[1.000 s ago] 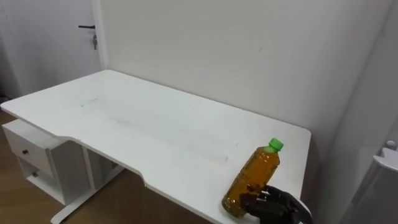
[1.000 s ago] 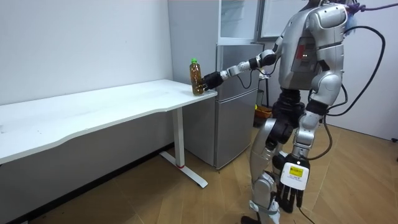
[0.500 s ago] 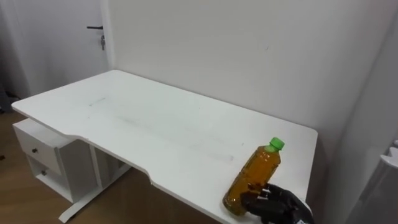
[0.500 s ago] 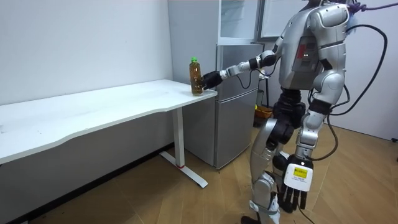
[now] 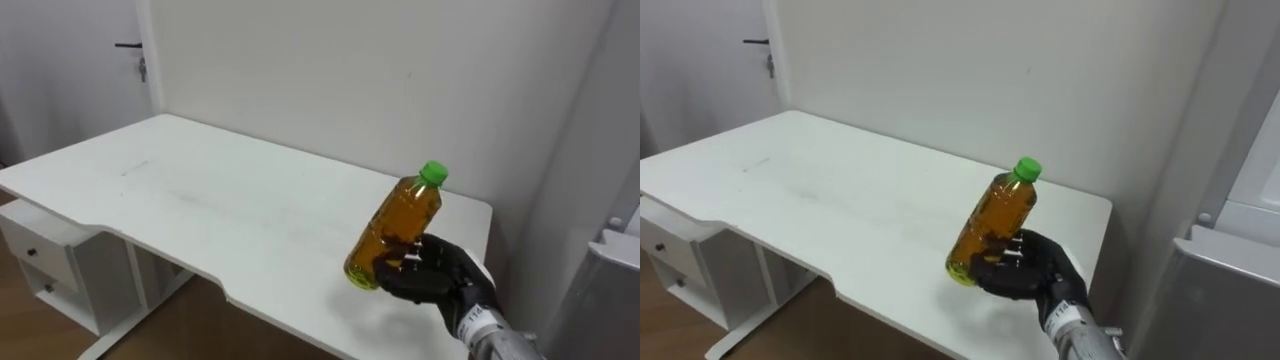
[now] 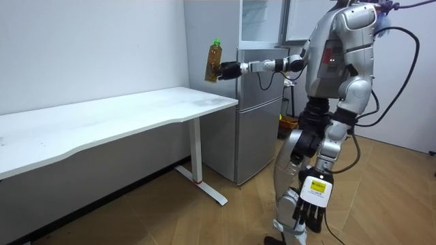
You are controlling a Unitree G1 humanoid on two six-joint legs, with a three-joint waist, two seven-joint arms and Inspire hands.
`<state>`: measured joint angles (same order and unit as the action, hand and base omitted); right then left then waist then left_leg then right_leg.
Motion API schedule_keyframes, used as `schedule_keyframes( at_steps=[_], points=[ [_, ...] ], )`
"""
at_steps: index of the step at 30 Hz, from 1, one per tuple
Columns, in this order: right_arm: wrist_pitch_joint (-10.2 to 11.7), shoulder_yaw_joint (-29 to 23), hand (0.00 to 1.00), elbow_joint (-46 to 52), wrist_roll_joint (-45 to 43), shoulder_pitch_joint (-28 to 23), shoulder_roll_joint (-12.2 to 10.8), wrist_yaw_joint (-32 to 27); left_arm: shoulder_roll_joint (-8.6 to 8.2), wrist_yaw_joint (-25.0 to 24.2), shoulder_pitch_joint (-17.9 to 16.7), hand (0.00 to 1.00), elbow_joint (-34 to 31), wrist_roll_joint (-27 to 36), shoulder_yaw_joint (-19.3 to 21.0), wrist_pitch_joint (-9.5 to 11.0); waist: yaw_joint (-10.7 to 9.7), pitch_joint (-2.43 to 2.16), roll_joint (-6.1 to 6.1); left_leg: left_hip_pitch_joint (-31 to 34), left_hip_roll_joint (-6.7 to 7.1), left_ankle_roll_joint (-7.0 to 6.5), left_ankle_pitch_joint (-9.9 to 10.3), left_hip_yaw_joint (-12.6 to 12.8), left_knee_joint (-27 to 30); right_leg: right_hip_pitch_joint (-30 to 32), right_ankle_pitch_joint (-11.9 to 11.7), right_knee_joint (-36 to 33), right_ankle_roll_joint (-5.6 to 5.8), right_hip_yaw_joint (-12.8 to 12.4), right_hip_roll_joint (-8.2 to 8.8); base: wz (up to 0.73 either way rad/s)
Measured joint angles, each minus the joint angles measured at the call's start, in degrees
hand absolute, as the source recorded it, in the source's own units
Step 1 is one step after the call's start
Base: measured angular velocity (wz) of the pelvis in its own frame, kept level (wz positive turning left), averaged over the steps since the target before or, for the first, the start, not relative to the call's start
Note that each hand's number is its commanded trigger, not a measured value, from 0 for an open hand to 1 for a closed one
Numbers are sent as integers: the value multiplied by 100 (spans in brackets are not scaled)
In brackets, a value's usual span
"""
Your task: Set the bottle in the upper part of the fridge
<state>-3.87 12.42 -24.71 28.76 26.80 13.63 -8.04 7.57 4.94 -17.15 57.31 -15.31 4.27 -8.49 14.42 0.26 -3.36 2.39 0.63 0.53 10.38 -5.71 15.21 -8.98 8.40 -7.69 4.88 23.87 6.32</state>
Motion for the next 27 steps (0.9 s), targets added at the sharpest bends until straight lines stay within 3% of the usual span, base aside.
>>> schedule_keyframes(
  at_steps=[6, 10, 15, 20, 27],
  points=[
    [-4, 2, 100, 127, -8, -1, 105, -46, 0, 16, 63, 0, 11, 10, 1, -2, -73, -14, -40, 0, -2, -2, -1, 40, -3, 6, 0, -2, 0, -28, 6, -1],
    [-211, 1, 100, 511, -207, -9, 175, 95, -6, 114, 31, 0, 15, -1, 23, 4, -184, -26, -114, -7, 0, -10, -4, 80, -16, 10, 0, -5, 0, -121, 13, -3],
    [-218, -28, 100, 1235, -208, -46, 291, 289, -18, 210, 43, 0, 48, -10, 128, 35, -317, -37, -128, -38, -1, -10, -5, 89, -19, -1, 0, -4, 0, -149, 12, -2],
    [-218, -34, 100, 1913, -195, -51, 488, 327, -11, 342, 27, 0, 67, 4, 242, 37, -318, -50, -144, -106, -5, -23, -13, 164, -71, -14, -1, -7, -1, -191, 25, -8],
    [-239, -148, 100, 2364, -203, -53, 526, 460, -11, 356, 2, 0, 65, 3, 280, 36, -392, -74, -180, -82, -20, -27, -15, 272, -85, 83, -8, -16, -12, -325, 31, -8]
  ],
)
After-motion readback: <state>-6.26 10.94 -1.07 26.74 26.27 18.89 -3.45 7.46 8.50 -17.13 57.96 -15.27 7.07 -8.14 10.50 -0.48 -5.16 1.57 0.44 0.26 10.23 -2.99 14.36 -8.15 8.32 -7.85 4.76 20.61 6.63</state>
